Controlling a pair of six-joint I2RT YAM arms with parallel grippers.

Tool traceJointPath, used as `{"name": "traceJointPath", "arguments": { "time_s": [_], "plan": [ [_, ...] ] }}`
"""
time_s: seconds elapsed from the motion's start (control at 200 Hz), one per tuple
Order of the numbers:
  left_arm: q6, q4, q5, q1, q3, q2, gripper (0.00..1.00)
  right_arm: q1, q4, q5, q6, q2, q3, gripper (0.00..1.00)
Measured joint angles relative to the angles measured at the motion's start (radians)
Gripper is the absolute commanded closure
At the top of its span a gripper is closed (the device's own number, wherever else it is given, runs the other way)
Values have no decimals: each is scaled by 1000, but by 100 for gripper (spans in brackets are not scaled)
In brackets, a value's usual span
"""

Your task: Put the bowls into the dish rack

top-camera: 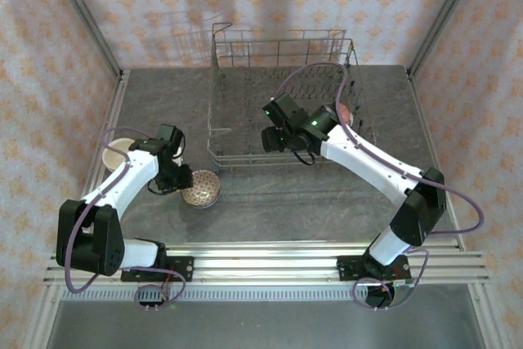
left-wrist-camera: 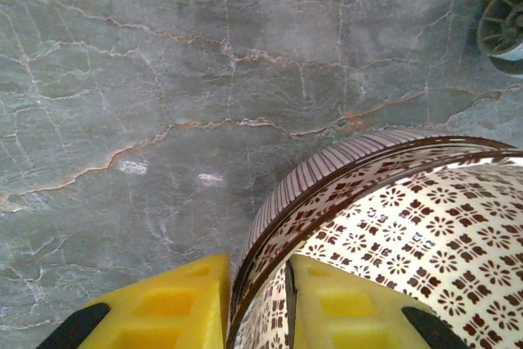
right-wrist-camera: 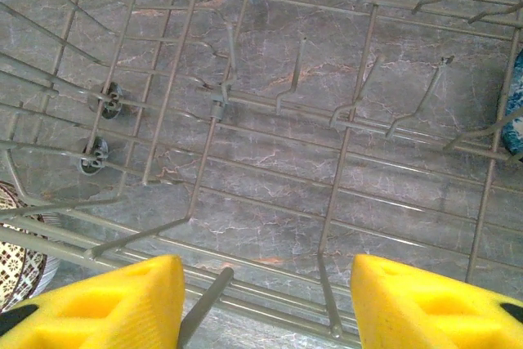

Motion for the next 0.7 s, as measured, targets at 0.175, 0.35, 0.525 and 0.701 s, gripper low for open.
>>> {"name": "traceJointPath", "arguments": {
  "time_s": [0.175,0.35,0.525,0.701],
  "plan": [
    [0,-13,0,-9,0,0,79,7,9,2,-1,0,-7,44],
    [0,-31,-7,-15,2,-6,80,13,18,3,-1,0,-14,44],
    [0,-37,-8,-15,4,-13,83,16,19,3,-1,1,-16,44],
    [0,-47,-11,-20,14,-13,85,16,22,3,-4,3,-16,44]
  ]
}}
